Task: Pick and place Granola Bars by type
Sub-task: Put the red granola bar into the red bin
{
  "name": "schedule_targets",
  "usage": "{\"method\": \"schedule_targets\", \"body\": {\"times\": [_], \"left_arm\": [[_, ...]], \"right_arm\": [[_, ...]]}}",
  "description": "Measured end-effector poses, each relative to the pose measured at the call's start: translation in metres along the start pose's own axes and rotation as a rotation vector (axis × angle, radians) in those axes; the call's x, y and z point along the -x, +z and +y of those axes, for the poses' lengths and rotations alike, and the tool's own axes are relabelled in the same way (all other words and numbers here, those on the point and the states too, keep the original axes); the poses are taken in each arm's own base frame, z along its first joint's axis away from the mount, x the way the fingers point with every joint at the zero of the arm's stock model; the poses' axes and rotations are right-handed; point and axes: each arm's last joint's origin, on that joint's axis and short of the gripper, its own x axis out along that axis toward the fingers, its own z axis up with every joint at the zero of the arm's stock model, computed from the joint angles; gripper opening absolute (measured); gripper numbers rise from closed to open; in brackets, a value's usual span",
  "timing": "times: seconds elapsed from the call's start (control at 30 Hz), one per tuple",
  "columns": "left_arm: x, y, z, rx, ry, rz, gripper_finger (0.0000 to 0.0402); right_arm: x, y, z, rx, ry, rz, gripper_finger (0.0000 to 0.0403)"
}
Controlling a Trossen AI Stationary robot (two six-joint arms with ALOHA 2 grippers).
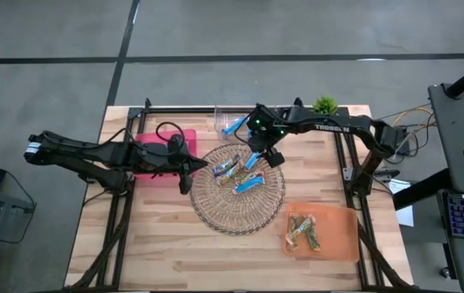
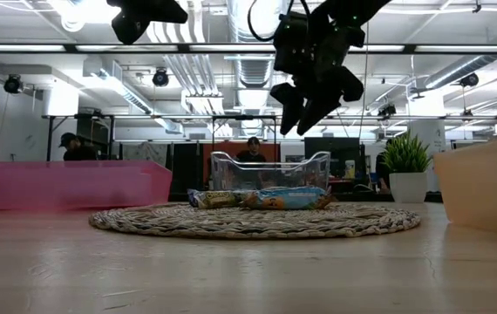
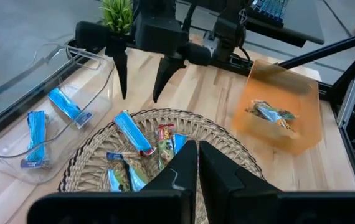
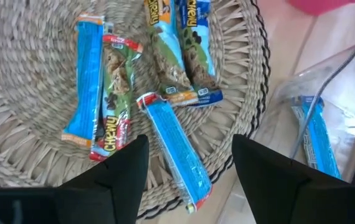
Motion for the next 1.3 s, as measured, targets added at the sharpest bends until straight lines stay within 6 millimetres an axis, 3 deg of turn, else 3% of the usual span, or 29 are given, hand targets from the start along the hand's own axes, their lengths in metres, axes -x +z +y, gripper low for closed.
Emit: {"method": "schedule_targets", "body": {"times": [0.7,0.97,1.3], "left_arm": [[0.000,0.000,0.000,-0.001,0.000,0.000,0.0000],[0.000,0.000,0.000,-0.001,0.000,0.000,0.0000],[0.000,0.000,0.000,0.002,0.000,0.001,0.0000]], "right_arm": [[-0.017,-0.011,0.007,-0.026,0.007,0.008,0.0219],[-0.021,-0.001,0.018,0.337,-0.038,0.089,0.0219],[-0.043,-0.002,0.013,0.349,-0.005,0.127,0.0219]]}}
